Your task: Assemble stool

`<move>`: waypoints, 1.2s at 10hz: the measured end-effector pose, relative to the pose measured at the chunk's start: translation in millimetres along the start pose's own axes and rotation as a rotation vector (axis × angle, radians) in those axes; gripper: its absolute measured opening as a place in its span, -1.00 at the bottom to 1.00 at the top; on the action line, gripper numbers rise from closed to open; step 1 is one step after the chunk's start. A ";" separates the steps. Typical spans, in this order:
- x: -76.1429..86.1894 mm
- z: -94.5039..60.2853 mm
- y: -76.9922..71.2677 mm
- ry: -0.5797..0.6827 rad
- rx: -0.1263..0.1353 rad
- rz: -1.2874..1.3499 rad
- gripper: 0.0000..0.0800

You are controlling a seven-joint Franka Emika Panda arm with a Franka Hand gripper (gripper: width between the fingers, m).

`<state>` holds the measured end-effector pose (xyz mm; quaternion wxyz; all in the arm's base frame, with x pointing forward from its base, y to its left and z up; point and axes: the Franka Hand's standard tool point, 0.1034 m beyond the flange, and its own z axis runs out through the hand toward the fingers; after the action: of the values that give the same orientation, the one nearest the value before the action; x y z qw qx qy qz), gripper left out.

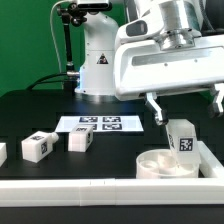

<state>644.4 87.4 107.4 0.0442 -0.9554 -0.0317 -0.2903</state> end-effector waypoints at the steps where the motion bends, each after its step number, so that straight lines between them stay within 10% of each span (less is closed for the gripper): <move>1: -3.0 1.2 -1.2 -0.105 0.023 -0.001 0.62; 7: -0.6 -5.6 -9.2 -0.442 0.106 0.020 0.62; 12: 6.0 -0.2 -5.2 -0.363 0.132 -0.383 0.62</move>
Offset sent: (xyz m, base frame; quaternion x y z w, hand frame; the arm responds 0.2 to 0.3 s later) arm 0.0055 -0.0071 0.0055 -0.0017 -0.1987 -0.0096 0.9800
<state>648.8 92.7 111.2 0.0442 -0.9634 -0.2382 -0.1148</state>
